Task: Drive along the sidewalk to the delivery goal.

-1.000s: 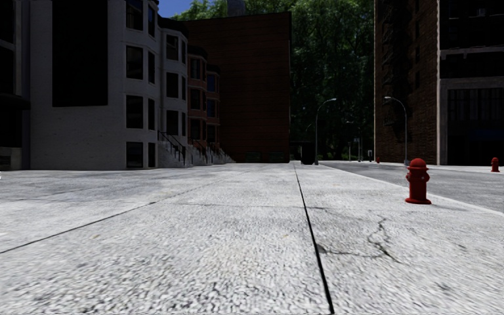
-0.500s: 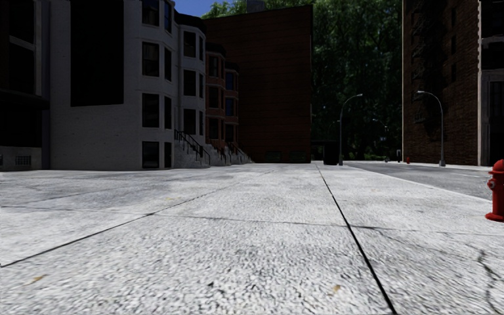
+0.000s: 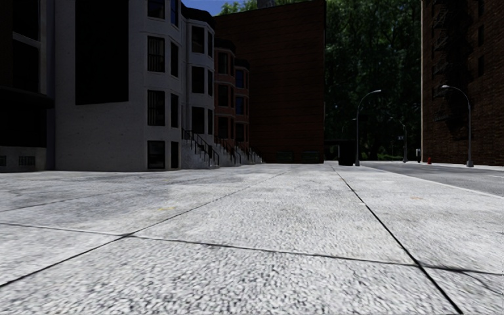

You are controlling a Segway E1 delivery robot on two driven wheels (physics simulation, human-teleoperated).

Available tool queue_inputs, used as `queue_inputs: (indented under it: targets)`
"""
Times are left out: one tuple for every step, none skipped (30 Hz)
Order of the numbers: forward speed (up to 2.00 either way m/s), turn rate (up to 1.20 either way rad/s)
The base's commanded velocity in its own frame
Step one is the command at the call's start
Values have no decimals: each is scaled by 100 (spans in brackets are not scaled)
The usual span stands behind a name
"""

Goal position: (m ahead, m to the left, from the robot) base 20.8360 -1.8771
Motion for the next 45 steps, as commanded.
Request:
queue_inputs:
  targets:
    - [200, 12]
    - [200, 0]
    - [200, 0]
    - [200, 0]
    - [200, 0]
    - [200, 0]
    - [200, 0]
    - [200, 0]
    - [200, 0]
    - [200, 0]
    - [200, 0]
    - [200, 0]
    - [200, 0]
    - [200, 0]
    - [200, 0]
    - [200, 0]
    - [200, 0]
    - [200, 0]
    - [200, 0]
    - [200, 0]
    - [200, 0]
    - [200, 0]
    - [200, 0]
    - [200, 0]
    - [200, 0]
    - [200, 0]
    - [200, 0]
    - [200, 0]
    - [200, 0]
    - [200, 0]
    - [200, 0]
    - [200, 0]
    - [200, 0]
    - [200, 0]
    - [200, 0]
    - [200, 0]
    - [200, 0]
    - [200, 0]
    - [200, 6]
    - [200, 16]
    - [200, 17]
    - [200, 17]
    - [200, 18]
    - [200, 18]
    - [200, 18]
